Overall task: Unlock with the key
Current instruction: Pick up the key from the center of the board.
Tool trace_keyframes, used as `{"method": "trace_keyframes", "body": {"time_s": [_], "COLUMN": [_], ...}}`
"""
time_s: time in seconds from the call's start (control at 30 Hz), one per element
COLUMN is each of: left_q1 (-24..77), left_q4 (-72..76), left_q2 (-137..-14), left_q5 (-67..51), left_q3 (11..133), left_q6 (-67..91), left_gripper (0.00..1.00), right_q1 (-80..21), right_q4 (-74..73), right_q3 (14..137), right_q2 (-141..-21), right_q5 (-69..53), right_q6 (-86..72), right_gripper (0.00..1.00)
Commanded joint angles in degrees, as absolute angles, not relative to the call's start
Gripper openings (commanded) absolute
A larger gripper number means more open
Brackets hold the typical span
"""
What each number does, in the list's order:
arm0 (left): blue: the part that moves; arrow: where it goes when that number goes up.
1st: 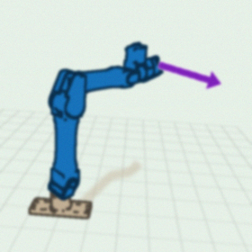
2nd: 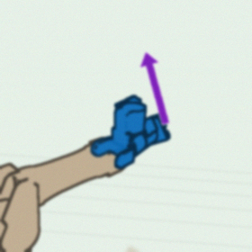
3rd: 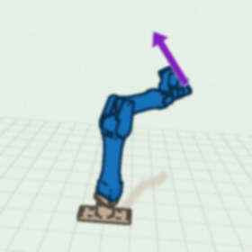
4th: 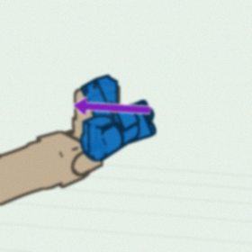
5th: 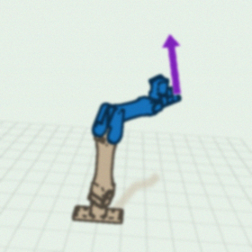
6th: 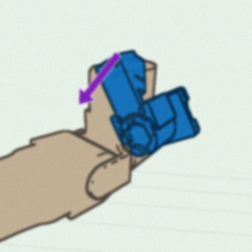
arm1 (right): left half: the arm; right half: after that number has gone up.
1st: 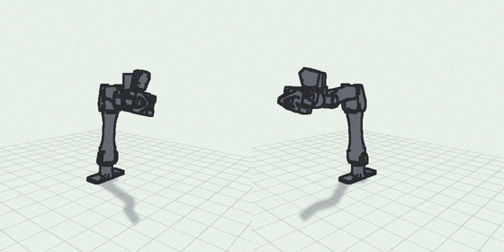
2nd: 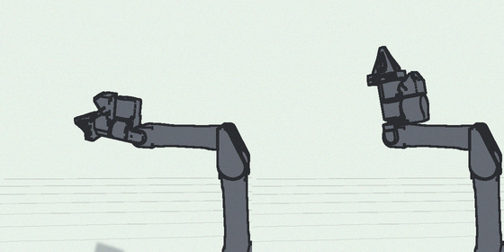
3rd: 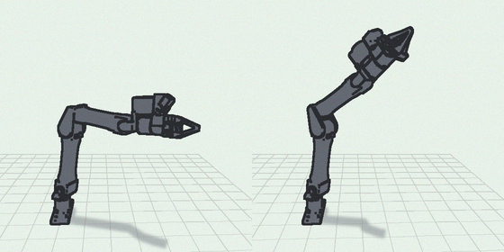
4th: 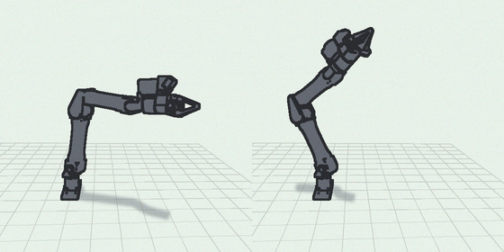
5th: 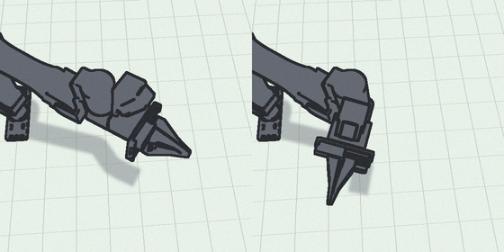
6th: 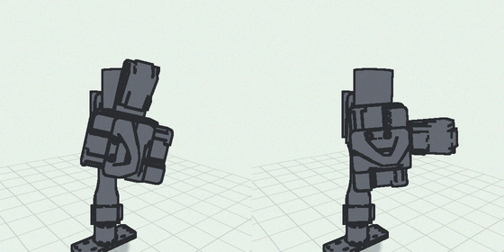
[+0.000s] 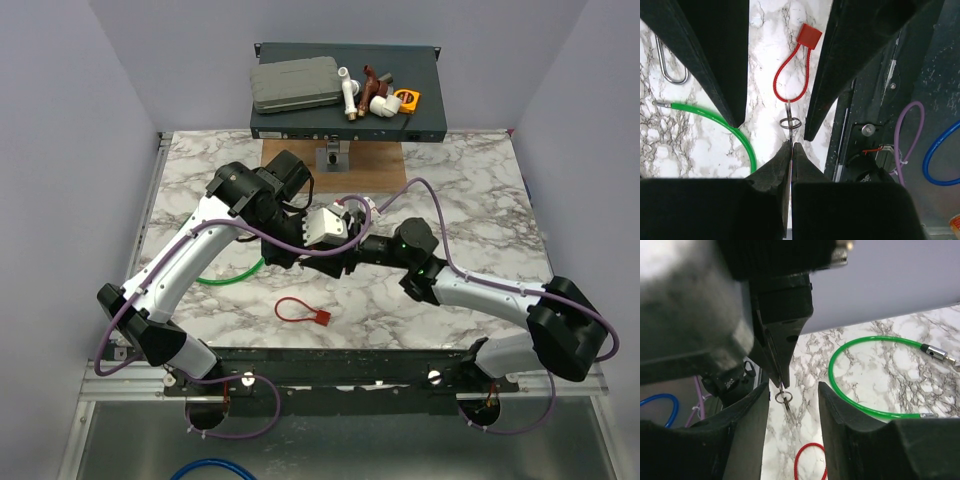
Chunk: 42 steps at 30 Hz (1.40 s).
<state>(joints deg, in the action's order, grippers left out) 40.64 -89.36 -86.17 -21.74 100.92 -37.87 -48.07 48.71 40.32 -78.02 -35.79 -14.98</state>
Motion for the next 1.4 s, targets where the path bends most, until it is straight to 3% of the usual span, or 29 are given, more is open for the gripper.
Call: {"method": "trace_keyframes", "body": {"time_s": [0.0,0.2,0.57,0.73,1.37], "left_q1": [41.06,41.05,41.05,41.10,41.02], "left_q4": [-92.69,-92.68,-92.64,-92.71,-91.87], "left_q2": [-86.27,-86.10,-85.66,-85.49,-84.55], "left_q5": [-23.51,-23.64,-23.42,-23.55,-23.38], "left_q3": [102.31,102.59,102.59,103.20,103.58], "left_q6": [-37.53,-37.42,-37.62,-37.53,-37.05], "left_gripper": [0.00,0.00,0.00,0.00,0.00], "right_q1": [-48.60,-48.82,-49.33,-49.48,-49.64], "right_q4": [51.42,49.83,44.57,42.32,36.48], "right_q3": [42.87,44.20,46.53,47.64,47.48], "right_q2": [-78.74,-79.64,-80.95,-81.21,-79.63], "right_q5": [-38.03,-38.75,-40.02,-40.08,-38.76], "right_q6": [-15.59,-15.51,-13.19,-12.49,-10.30], "right_gripper": [0.45,0.35,0.27,0.01,0.01]}}
